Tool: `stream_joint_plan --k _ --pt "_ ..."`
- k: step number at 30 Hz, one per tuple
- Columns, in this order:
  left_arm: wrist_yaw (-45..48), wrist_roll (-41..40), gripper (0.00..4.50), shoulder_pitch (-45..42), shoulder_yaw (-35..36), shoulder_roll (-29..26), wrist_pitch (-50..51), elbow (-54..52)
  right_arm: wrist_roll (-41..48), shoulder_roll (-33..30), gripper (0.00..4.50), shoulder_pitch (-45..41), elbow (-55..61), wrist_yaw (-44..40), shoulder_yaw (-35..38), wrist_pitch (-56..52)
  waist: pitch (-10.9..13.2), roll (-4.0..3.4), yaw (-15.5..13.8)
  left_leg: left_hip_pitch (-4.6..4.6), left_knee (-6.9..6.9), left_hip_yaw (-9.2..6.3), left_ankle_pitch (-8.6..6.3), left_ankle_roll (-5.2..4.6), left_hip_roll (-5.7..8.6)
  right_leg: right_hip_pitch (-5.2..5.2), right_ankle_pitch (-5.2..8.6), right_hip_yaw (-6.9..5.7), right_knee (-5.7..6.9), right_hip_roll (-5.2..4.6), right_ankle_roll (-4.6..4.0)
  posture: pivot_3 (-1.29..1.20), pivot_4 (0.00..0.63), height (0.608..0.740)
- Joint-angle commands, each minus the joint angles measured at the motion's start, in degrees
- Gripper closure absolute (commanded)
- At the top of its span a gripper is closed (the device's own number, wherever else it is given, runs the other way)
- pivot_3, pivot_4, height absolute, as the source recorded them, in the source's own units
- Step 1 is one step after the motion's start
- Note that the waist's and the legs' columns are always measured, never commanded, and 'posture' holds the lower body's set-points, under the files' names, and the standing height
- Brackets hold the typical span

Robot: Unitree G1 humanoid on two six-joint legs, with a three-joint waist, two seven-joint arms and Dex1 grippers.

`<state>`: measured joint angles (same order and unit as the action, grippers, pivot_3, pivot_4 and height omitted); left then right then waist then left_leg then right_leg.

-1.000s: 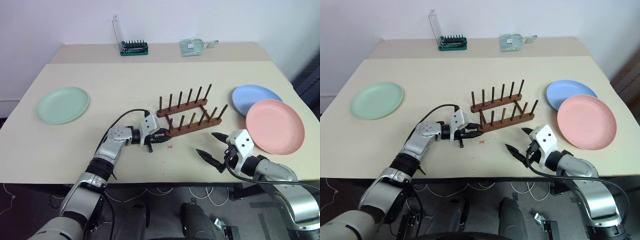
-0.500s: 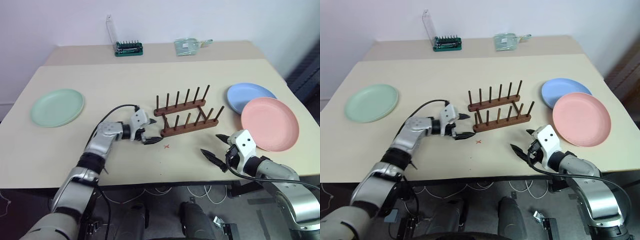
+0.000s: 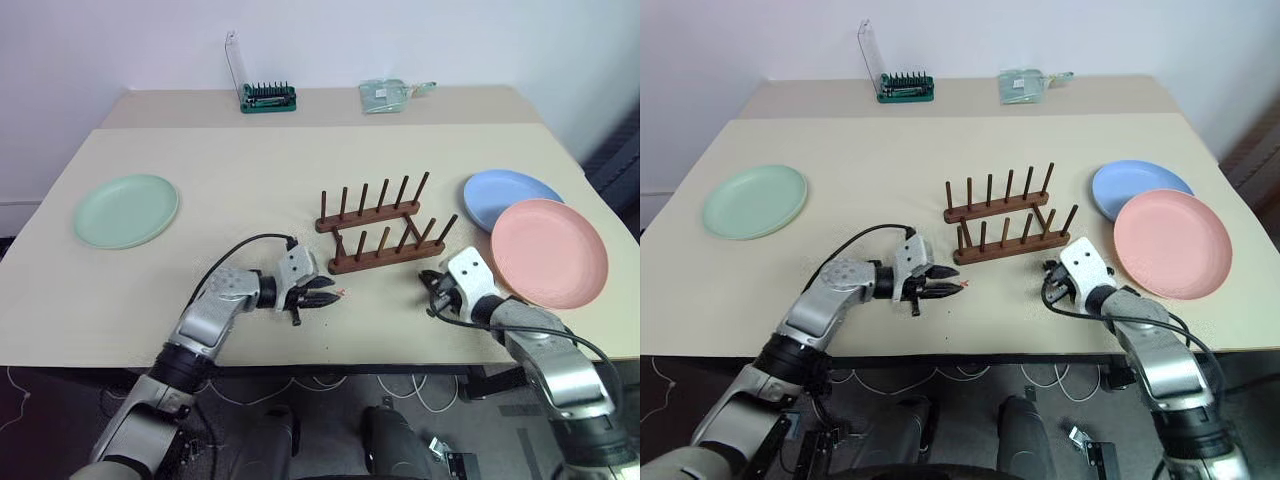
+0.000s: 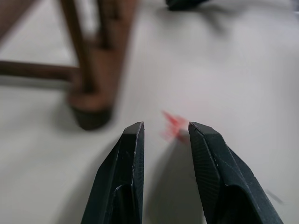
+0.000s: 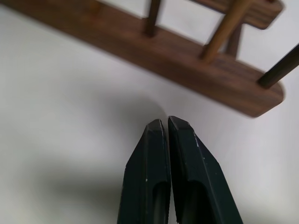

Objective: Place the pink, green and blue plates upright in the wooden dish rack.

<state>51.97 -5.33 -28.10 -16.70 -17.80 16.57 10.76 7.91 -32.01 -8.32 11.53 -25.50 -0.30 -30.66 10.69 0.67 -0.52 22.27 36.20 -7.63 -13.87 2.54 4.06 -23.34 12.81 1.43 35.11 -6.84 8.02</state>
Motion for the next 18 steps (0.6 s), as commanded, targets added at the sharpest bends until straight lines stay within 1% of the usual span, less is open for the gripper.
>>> stream_joint_plan --k 1,5,8,10,12,13,15,16,18 --pt "-5.6 2.5 2.94 -1.3 1.6 0.7 -1.4 4.5 -2.0 1.4 4.35 -1.7 -3.2 1.8 -0.5 0.9 0.0 0.01 0.0 0.00 -0.01 0.00 0.00 0.00 0.00 0.00 0.00 0.00 0.00 0.00 0.00 0.00 0.150 0.740" --pt "-12.3 3.6 2.94 -4.3 4.0 2.3 -5.2 10.9 -4.3 3.9 4.35 -5.5 -7.9 3.1 -2.5 4.9 -0.1 0.06 0.5 -0.08 -0.01 0.00 0.01 0.01 0.00 0.03 -0.01 0.00 0.02 0.01 0.00 0.00 0.150 0.740" --pt "-12.5 2.5 2.94 -5.2 5.0 2.6 -4.2 12.5 -5.0 4.8 4.35 -7.4 -9.6 3.7 -2.0 5.8 -0.1 0.05 1.3 -0.11 -0.04 -0.01 0.01 0.01 -0.02 0.03 0.00 0.00 0.07 0.03 0.01 0.00 0.150 0.740" --pt "-11.4 2.3 2.94 -5.1 4.9 2.4 -5.0 12.4 -5.4 4.2 4.35 -7.4 -9.4 3.2 -1.9 6.2 -0.1 0.05 1.4 -0.11 -0.06 -0.01 0.01 0.01 -0.02 0.02 0.00 0.00 0.08 0.04 0.01 0.00 0.150 0.740" --pt "-8.6 1.3 2.94 -3.7 4.5 1.9 -6.1 9.7 -4.9 2.1 4.35 -5.7 -6.2 1.3 -0.9 6.1 -0.1 0.04 1.3 -0.11 -0.07 -0.01 0.01 0.01 -0.02 0.02 0.00 0.00 0.08 0.04 0.01 0.00 0.150 0.740" --pt "-7.0 0.6 2.94 -2.8 4.2 1.6 -6.6 8.0 -3.4 0.6 4.35 -4.3 -3.7 -1.1 0.1 5.8 -0.1 0.04 1.3 -0.10 -0.07 -0.01 0.01 0.01 -0.01 0.01 0.00 0.00 0.08 0.03 0.01 0.00 0.150 0.740" --pt "-4.5 -0.4 2.94 -1.2 3.7 1.2 -6.9 5.1 -1.2 -2.4 3.84 -1.5 1.3 -4.8 2.1 5.7 -0.1 0.03 1.1 -0.07 -0.09 -0.01 0.00 0.01 -0.01 -0.01 0.00 0.00 0.07 0.03 0.01 0.00 0.150 0.740" --pt "-3.4 -1.0 2.94 -0.5 3.5 1.0 -6.4 3.7 0.3 -3.5 3.48 -0.2 3.6 -6.0 3.7 5.1 -0.1 0.03 1.2 0.00 -0.09 -0.02 0.00 -0.01 0.00 -0.05 0.01 0.00 0.04 0.02 0.03 0.00 0.150 0.740" --pt "-0.6 -3.4 2.94 1.4 3.3 1.0 -5.7 -0.1 4.8 -7.3 2.54 4.2 9.6 -9.9 10.1 2.4 0.0 -0.04 1.1 0.03 -0.07 -0.02 -0.01 -0.01 0.00 -0.07 0.01 0.00 0.03 0.02 0.03 0.00 0.150 0.740"
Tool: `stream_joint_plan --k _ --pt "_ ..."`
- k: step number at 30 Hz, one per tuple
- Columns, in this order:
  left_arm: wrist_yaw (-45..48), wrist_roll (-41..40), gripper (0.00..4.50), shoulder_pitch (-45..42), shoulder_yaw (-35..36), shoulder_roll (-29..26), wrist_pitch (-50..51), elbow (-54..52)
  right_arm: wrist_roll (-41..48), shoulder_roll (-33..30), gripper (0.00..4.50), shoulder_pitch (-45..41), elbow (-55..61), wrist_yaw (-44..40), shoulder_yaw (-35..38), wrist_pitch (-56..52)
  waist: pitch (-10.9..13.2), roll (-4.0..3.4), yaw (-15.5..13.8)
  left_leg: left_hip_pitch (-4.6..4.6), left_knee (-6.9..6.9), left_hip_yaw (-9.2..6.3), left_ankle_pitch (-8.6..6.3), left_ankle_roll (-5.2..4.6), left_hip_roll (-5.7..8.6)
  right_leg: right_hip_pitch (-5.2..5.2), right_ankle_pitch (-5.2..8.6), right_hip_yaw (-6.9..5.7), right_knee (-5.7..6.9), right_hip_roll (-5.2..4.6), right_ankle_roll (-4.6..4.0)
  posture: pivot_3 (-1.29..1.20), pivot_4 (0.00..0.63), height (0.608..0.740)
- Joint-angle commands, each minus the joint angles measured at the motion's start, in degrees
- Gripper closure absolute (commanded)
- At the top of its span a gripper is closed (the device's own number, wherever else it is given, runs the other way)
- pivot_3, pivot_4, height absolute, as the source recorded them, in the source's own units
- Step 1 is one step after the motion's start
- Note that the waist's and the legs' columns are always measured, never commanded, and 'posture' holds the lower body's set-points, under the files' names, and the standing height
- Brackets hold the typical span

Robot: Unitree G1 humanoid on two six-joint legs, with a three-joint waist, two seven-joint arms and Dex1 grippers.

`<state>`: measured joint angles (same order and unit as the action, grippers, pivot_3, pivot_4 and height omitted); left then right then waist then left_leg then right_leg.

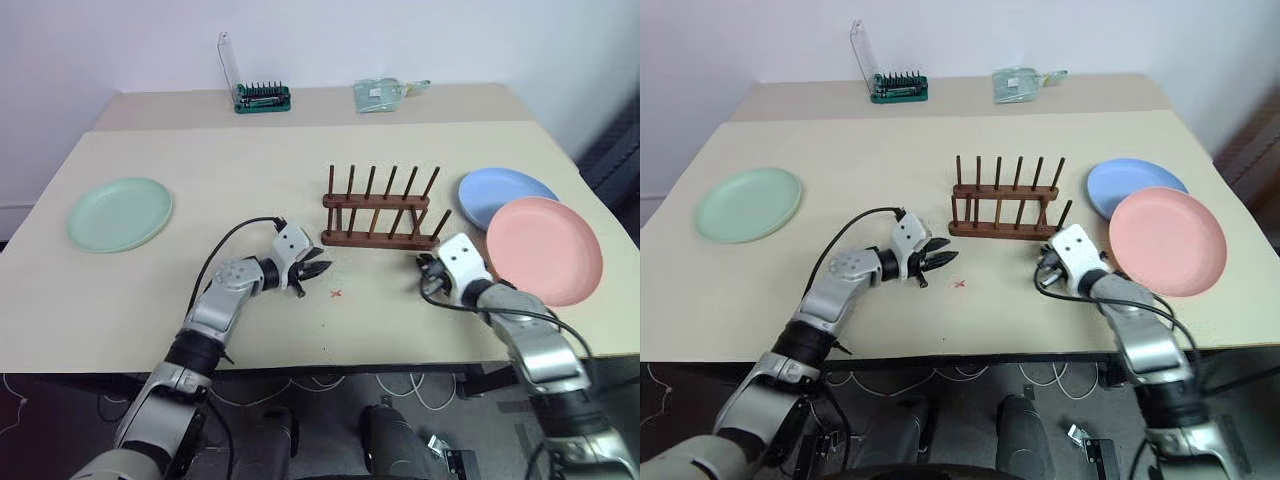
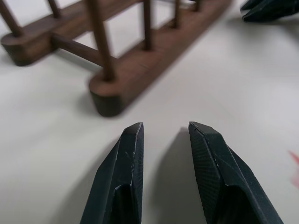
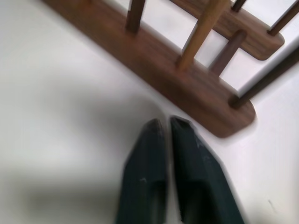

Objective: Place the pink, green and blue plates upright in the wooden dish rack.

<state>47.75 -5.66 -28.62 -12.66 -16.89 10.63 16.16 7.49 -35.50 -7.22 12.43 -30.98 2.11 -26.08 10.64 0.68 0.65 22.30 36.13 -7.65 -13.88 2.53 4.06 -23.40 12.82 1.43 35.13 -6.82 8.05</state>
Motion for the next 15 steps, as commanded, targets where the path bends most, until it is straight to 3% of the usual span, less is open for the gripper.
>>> stream_joint_plan --k 1,5,6,11,15 --pt "4.4 -3.8 2.94 2.5 -0.7 0.2 0.5 -6.8 6.6 -5.2 2.10 4.7 10.6 -5.6 10.0 -3.3 0.0 -0.04 -0.1 0.02 0.00 0.00 0.00 -0.01 0.00 0.00 0.00 0.00 -0.01 -0.01 0.00 0.00 0.150 0.740" --pt "8.4 -6.7 2.94 4.3 -1.7 0.4 3.1 -11.3 4.7 -10.4 0.28 9.5 12.4 -5.0 18.6 -5.2 0.0 -0.02 -0.1 0.05 0.05 0.01 -0.01 -0.02 -0.01 0.01 0.01 -0.01 -0.02 -0.02 0.00 0.00 0.150 0.740" --pt "9.3 -7.1 2.94 4.7 -2.2 0.3 3.5 -12.3 4.3 -11.2 0.13 10.6 12.6 -5.0 20.0 -5.4 0.0 -0.03 -0.2 0.04 0.05 0.01 -0.01 -0.02 -0.01 0.02 0.01 -0.01 -0.03 -0.02 0.00 0.00 0.150 0.740" --pt "11.1 -7.9 2.94 4.4 -3.1 0.5 3.8 -13.0 1.9 -11.6 0.13 13.5 11.5 -3.3 20.3 -6.6 0.0 -0.04 0.1 0.01 0.02 0.06 -0.01 -0.02 -0.04 0.02 0.03 0.00 -0.03 -0.01 0.00 0.00 0.150 0.740" --pt "12.6 -7.9 2.94 3.0 -3.4 1.2 0.9 -12.2 -3.3 -8.1 0.13 11.8 5.3 3.7 15.5 -7.1 0.0 -0.01 -0.1 0.03 0.04 0.06 -0.01 -0.02 -0.03 0.02 0.03 0.00 -0.05 -0.01 -0.01 0.00 0.150 0.740"
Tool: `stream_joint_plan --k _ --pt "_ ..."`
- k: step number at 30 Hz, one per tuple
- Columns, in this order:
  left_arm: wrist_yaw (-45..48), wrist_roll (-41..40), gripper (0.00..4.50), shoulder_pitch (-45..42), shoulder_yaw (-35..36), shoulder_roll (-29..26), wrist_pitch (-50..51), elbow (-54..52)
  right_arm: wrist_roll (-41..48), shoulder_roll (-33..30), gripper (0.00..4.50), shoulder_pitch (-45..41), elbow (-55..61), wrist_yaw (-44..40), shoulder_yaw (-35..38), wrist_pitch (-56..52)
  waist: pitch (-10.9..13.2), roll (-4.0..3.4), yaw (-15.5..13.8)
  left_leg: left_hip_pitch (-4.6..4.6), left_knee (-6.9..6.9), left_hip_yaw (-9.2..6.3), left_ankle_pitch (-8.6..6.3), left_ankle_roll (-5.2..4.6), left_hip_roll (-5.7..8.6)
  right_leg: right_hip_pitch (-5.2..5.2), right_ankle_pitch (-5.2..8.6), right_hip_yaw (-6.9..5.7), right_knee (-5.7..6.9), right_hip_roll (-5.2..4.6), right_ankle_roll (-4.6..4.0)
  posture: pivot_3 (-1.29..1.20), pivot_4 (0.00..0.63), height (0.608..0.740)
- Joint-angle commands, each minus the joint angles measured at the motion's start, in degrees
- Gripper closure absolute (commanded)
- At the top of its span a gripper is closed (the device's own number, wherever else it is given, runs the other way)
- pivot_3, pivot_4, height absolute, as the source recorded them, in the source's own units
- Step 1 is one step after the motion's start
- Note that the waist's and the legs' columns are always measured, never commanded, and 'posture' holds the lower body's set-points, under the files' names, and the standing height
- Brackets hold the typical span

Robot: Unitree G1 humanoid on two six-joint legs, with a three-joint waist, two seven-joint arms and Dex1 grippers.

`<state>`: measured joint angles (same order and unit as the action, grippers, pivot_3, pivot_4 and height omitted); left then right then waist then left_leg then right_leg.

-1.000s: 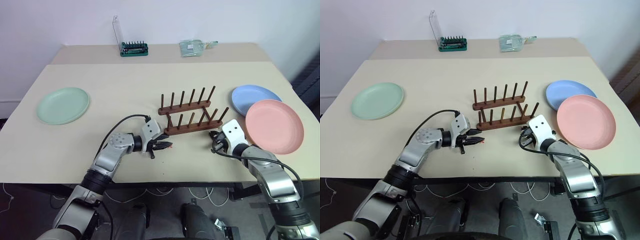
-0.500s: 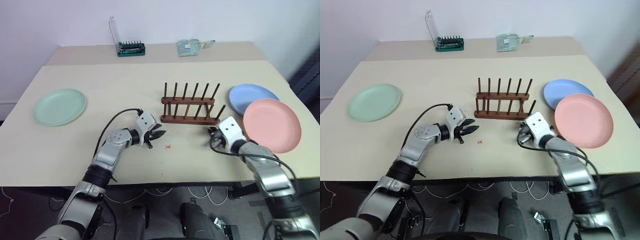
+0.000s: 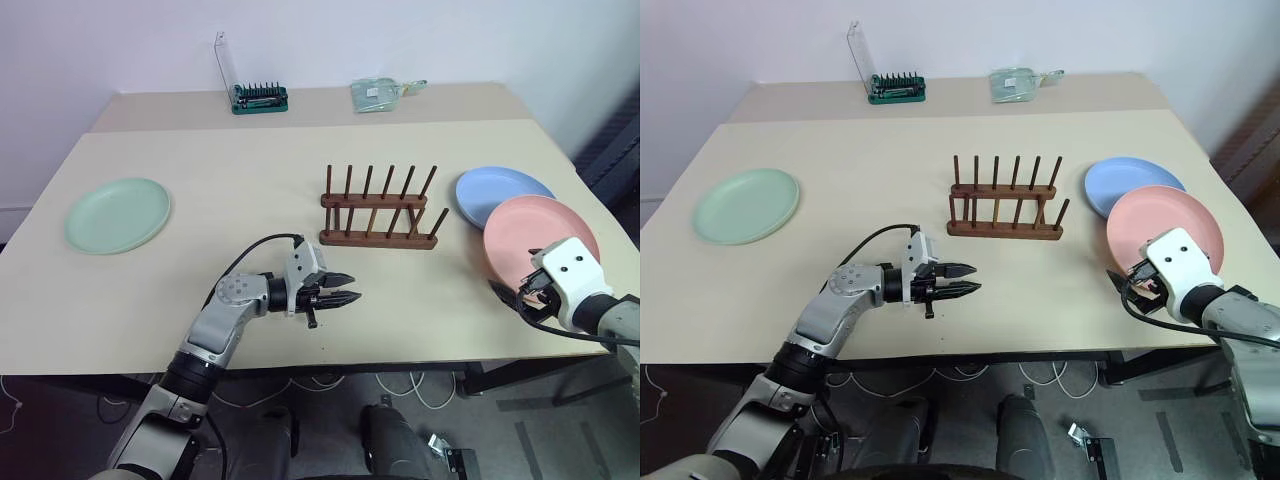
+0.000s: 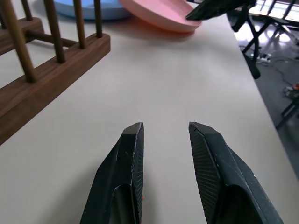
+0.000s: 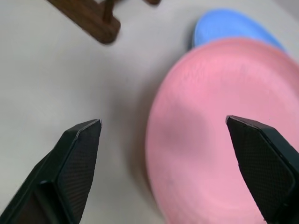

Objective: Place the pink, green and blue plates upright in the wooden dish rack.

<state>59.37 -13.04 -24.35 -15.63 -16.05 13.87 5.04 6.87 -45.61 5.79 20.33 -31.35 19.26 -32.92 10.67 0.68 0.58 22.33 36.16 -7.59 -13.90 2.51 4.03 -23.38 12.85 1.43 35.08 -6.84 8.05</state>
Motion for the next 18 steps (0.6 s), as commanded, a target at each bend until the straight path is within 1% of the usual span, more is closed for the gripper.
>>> stream_joint_plan --k 1,3,4,10,14,18 --pt "0.9 -0.4 2.94 -1.4 -0.4 0.3 -2.4 -0.9 -3.0 2.6 0.35 -1.3 -2.8 4.5 -2.2 -0.3 0.0 -0.02 -0.1 0.01 0.00 0.00 0.00 0.00 0.01 -0.01 0.00 0.01 -0.01 -0.01 0.00 0.00 0.150 0.740" --pt "0.7 -0.4 2.94 -1.3 -0.3 0.2 -2.2 -0.7 -3.3 3.1 0.90 -0.7 -2.7 4.3 -3.3 0.3 0.0 -0.04 -0.2 0.02 -0.01 -0.01 0.00 0.00 0.01 -0.02 0.00 0.00 -0.01 -0.02 0.00 0.00 0.150 0.740" --pt "0.6 -0.4 2.94 -1.2 -0.3 0.2 -2.2 -0.7 -3.3 3.4 1.30 -0.5 -2.7 4.3 -3.7 0.5 0.0 -0.05 -0.1 0.02 -0.01 0.00 0.00 0.00 0.01 -0.02 0.00 0.01 -0.01 -0.02 0.00 0.00 0.150 0.740" --pt "0.1 -0.7 2.94 -0.8 -0.2 0.3 -1.7 -0.8 -5.0 3.1 4.42 -0.2 -4.0 5.2 -4.6 1.6 0.0 -0.05 0.0 0.01 -0.01 -0.01 0.00 0.00 0.01 -0.01 0.01 0.00 -0.01 -0.02 0.01 0.00 0.150 0.740" --pt "0.2 -0.4 2.94 -0.7 -0.4 0.2 -2.2 -0.3 -7.0 0.8 4.47 3.0 -0.5 4.2 -2.9 3.0 0.0 -0.03 -0.3 0.01 -0.01 -0.03 0.00 0.00 0.02 0.01 0.02 -0.01 -0.01 -0.01 0.02 0.00 0.150 0.740" --pt "0.4 -0.4 2.94 -0.8 -0.5 0.2 -2.4 -0.1 -3.9 -0.9 4.47 7.1 5.3 -0.5 4.8 7.0 0.0 -0.04 -0.9 0.04 0.01 -0.01 -0.02 -0.04 0.04 0.00 0.04 0.01 -0.03 -0.03 0.06 0.00 0.150 0.740"
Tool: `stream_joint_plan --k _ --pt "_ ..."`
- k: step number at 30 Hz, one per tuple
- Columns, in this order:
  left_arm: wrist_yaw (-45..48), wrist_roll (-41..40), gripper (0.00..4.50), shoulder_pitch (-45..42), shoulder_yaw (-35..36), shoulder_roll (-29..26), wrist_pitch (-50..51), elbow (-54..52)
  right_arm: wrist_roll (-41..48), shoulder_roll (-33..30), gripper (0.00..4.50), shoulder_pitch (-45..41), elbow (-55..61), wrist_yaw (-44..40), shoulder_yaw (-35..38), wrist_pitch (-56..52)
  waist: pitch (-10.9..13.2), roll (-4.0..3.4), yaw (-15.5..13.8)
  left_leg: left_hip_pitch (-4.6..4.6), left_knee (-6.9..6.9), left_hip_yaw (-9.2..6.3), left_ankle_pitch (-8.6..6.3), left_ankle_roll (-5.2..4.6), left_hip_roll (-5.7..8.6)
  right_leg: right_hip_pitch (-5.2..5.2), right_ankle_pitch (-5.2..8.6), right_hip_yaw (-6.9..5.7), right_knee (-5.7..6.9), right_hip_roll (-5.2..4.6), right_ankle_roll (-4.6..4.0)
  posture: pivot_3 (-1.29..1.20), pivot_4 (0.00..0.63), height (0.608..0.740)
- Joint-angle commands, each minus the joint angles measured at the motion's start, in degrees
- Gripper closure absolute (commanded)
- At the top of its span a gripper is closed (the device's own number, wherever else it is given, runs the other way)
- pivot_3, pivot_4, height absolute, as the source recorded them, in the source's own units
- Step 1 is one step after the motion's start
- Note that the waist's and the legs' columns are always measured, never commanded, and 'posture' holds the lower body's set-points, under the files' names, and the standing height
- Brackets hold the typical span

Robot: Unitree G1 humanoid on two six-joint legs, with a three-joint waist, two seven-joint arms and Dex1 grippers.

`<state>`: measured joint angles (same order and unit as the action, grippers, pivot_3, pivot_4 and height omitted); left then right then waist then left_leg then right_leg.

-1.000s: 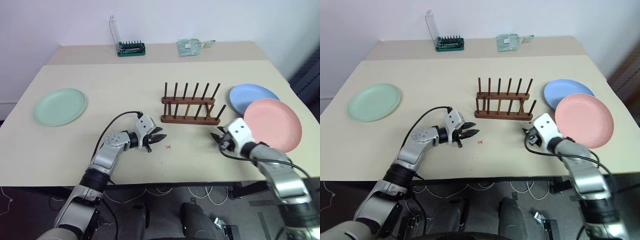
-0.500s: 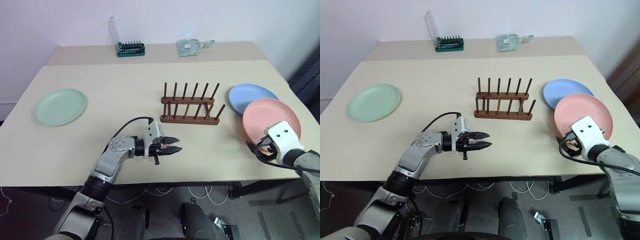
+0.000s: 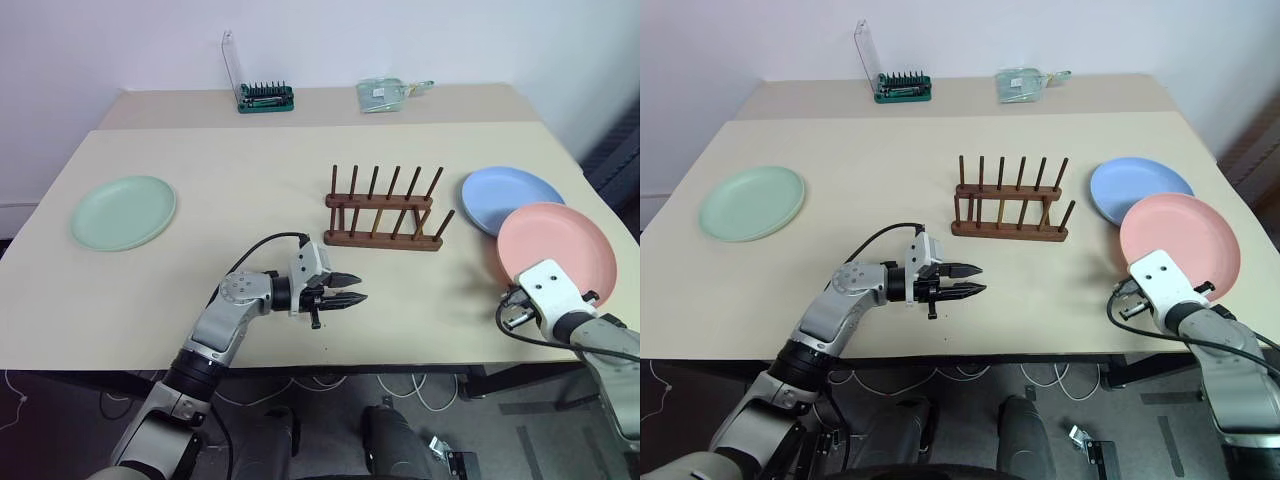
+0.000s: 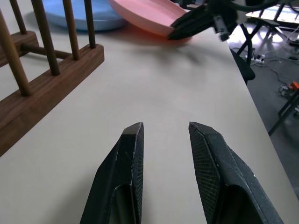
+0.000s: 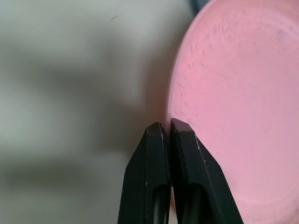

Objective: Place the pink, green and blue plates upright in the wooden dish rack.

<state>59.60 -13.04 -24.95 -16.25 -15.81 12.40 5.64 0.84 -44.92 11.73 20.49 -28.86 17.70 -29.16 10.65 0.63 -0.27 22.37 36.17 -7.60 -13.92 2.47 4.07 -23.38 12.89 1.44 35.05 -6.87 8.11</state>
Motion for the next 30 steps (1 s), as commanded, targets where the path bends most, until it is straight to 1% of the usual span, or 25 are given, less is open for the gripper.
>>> stream_joint_plan --k 1,3,4,5,7,8,9,10,12,13,14,20,22,25,30 --pt "0.2 -0.3 2.94 -0.4 0.1 0.1 -1.1 -0.3 3.5 -2.0 4.47 1.3 6.3 -4.5 8.8 4.5 0.0 0.00 0.0 -0.01 0.00 0.01 0.00 0.00 -0.01 0.00 0.00 0.00 0.00 0.00 0.00 0.00 0.150 0.740" --pt "0.2 -0.1 2.94 -0.9 0.0 0.3 -1.6 0.6 7.4 -2.5 4.47 -0.3 8.1 -7.3 13.4 5.0 0.0 -0.05 0.1 -0.03 0.00 0.03 0.00 0.00 -0.01 0.00 0.00 0.01 0.00 0.00 0.00 0.00 0.150 0.740" --pt "0.3 0.0 2.94 -1.1 -0.1 0.3 -1.9 0.9 10.8 -2.5 4.47 -2.1 9.1 -8.5 15.7 4.7 0.0 -0.03 0.1 -0.04 -0.01 0.05 0.00 0.00 -0.02 0.00 0.00 0.01 0.00 0.00 0.01 0.00 0.150 0.740" --pt "0.4 0.1 2.94 -1.2 -0.1 0.4 -2.3 1.1 16.5 -2.3 4.47 -6.5 10.4 -9.1 17.6 2.8 0.0 -0.03 0.2 -0.04 -0.01 0.04 0.00 -0.01 -0.03 0.00 0.00 0.01 0.01 0.01 0.01 0.00 0.150 0.740" --pt "0.4 0.2 2.94 -1.5 -0.2 0.5 -2.7 1.5 22.9 -2.0 4.47 -11.6 11.7 -9.6 19.4 0.4 0.0 -0.06 0.7 -0.05 0.00 0.06 0.00 -0.01 -0.05 0.02 0.00 0.01 0.00 0.01 0.00 0.00 0.150 0.740" --pt "0.4 0.3 2.94 -1.7 -0.2 0.6 -2.9 1.7 26.0 -2.0 4.47 -14.1 12.1 -9.4 19.4 -1.7 0.1 -0.04 0.7 -0.04 0.00 0.05 0.00 -0.01 -0.04 0.02 0.00 0.01 0.00 0.01 0.00 0.00 0.150 0.740" --pt "0.3 0.3 2.94 -1.7 -0.2 0.6 -3.0 1.9 31.3 -1.2 4.47 -18.0 12.6 -8.5 18.6 -4.7 0.1 0.00 0.7 -0.04 -0.02 -0.03 0.00 -0.01 -0.05 0.02 0.01 -0.03 0.01 0.02 0.00 0.00 0.150 0.740" --pt "0.1 0.2 2.94 -1.8 -0.2 0.7 -3.0 2.0 39.2 0.6 4.47 -23.7 12.7 -6.8 16.8 -8.1 0.1 0.03 0.9 -0.03 -0.04 -0.07 0.00 -0.01 -0.06 0.02 0.01 -0.07 0.00 0.02 0.00 0.00 0.150 0.740" --pt "-0.2 0.1 2.94 -1.8 -0.1 0.8 -2.8 2.1 49.9 3.6 4.47 -32.0 12.5 -4.0 13.6 -12.5 0.1 0.01 1.0 -0.03 -0.02 -0.05 -0.01 -0.01 -0.06 0.02 -0.01 -0.05 -0.01 0.02 -0.03 0.00 0.150 0.740" --pt "-0.4 0.0 2.94 -1.7 0.0 0.8 -2.6 1.9 54.0 5.8 4.47 -35.7 11.1 -2.2 11.9 -14.4 0.1 0.03 1.1 -0.02 -0.02 -0.07 -0.01 -0.02 -0.05 0.02 -0.01 -0.05 0.00 0.01 -0.03 0.00 0.150 0.740" --pt "-0.7 0.0 2.94 -1.5 0.1 0.8 -2.5 1.8 56.0 7.2 4.47 -38.4 9.3 -1.2 10.4 -15.6 0.1 0.00 1.0 -0.03 -0.03 -0.08 -0.01 -0.02 -0.07 0.02 -0.01 -0.06 0.00 0.03 -0.03 0.00 0.150 0.740" --pt "-2.0 0.0 2.94 -0.6 0.5 0.3 -2.3 0.6 61.1 9.4 4.47 -45.0 -1.0 0.3 6.9 -19.1 0.1 0.01 -0.2 0.07 0.00 -0.12 -0.02 -0.04 0.03 -0.02 -0.02 -0.07 -0.05 -0.04 -0.03 0.00 0.150 0.740" --pt "-2.5 -0.1 2.94 -0.2 0.7 0.1 -2.2 0.2 60.8 8.9 4.47 -45.4 -3.5 -0.9 5.9 -19.2 0.1 0.01 -0.3 0.07 -0.01 -0.10 -0.02 -0.04 0.03 -0.06 -0.02 -0.07 -0.03 -0.04 -0.03 0.00 0.150 0.740" --pt "-3.4 -0.4 2.94 0.3 0.9 0.0 -1.6 -0.4 57.9 8.0 4.47 -45.8 -7.5 -2.5 4.7 -17.8 0.1 0.00 -0.3 0.07 -0.03 -0.09 -0.02 -0.04 0.03 -0.09 -0.02 -0.07 0.00 -0.03 -0.03 0.00 0.150 0.740" --pt "-3.8 -0.6 2.94 0.7 1.0 -0.5 -1.3 -1.3 56.9 7.6 4.47 -45.2 -10.6 -3.8 4.3 -17.5 0.1 -0.01 0.0 0.06 -0.04 -0.08 -0.02 -0.04 0.01 -0.10 -0.02 -0.07 0.02 -0.02 -0.03 0.00 0.150 0.740"
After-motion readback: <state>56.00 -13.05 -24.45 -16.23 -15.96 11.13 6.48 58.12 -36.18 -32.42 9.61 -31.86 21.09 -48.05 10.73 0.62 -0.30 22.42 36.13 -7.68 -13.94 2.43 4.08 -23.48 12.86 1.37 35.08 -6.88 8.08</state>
